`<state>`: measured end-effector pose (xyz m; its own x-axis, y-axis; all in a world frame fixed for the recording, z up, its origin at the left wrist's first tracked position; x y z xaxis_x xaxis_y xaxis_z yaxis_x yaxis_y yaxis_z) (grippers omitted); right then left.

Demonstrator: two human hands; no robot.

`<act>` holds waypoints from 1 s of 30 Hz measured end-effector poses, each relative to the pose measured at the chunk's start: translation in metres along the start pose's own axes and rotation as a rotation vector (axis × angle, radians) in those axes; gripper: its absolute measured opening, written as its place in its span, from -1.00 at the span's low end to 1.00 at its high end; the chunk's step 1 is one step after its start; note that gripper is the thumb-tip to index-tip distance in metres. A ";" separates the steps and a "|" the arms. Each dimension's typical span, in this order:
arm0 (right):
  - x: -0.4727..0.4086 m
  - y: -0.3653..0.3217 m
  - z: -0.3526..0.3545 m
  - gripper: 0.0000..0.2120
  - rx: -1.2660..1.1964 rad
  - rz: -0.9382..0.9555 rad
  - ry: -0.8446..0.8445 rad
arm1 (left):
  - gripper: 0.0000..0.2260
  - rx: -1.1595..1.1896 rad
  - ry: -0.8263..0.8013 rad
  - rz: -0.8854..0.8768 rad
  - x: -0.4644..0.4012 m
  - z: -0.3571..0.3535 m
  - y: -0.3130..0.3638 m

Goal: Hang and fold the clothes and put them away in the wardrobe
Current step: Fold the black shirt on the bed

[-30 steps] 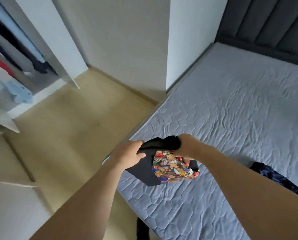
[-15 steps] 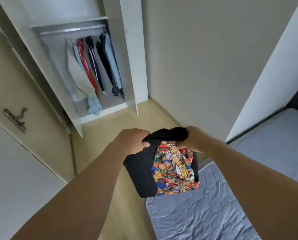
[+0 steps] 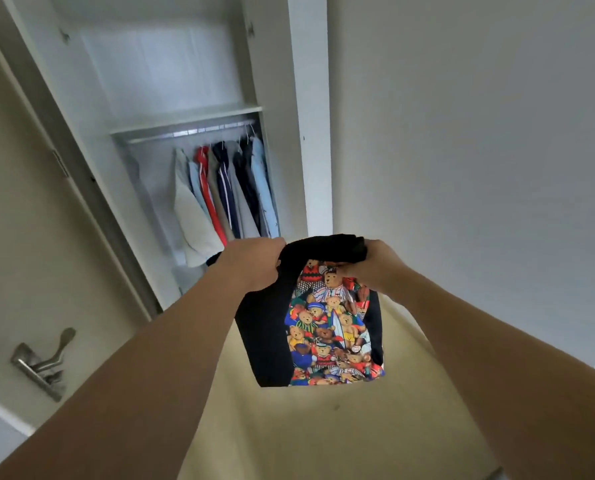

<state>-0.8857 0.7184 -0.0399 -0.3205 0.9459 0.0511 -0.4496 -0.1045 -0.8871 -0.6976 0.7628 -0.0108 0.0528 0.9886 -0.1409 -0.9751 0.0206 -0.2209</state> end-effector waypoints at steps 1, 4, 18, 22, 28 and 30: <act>-0.021 -0.010 -0.004 -0.71 -0.042 0.015 0.000 | -0.93 -0.014 0.026 0.015 -0.014 0.004 -0.015; -0.084 -0.046 -0.015 -0.72 -0.087 0.055 -0.009 | -0.94 -0.065 0.053 0.082 -0.061 0.014 -0.063; -0.394 -0.254 -0.104 -0.79 -0.239 0.419 0.084 | -0.76 -0.278 0.298 0.334 -0.302 0.049 -0.342; -0.478 -0.312 -0.133 -0.79 -0.325 0.486 0.098 | -0.80 -0.279 0.358 0.398 -0.361 0.058 -0.424; -0.604 -0.388 -0.177 -0.77 -0.419 0.567 0.057 | -0.78 -0.356 0.414 0.506 -0.439 0.060 -0.533; -0.651 -0.409 -0.197 -0.77 -0.454 0.584 0.026 | -0.78 -0.381 0.429 0.531 -0.464 0.057 -0.570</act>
<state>-0.3290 0.2059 0.1997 -0.3792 0.7826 -0.4937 0.1796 -0.4612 -0.8689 -0.1781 0.3006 0.2353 -0.2455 0.7064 -0.6639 -0.7558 -0.5683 -0.3252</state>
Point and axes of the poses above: each hand's wrist, its own x-axis away from the middle knuckle, its own z-axis out of the back of the hand, y = z × x, the point moved 6 cm from there along -x, towards the middle knuckle, and after that the axes turned 4 degrees about -x, right-handed, at the moved point
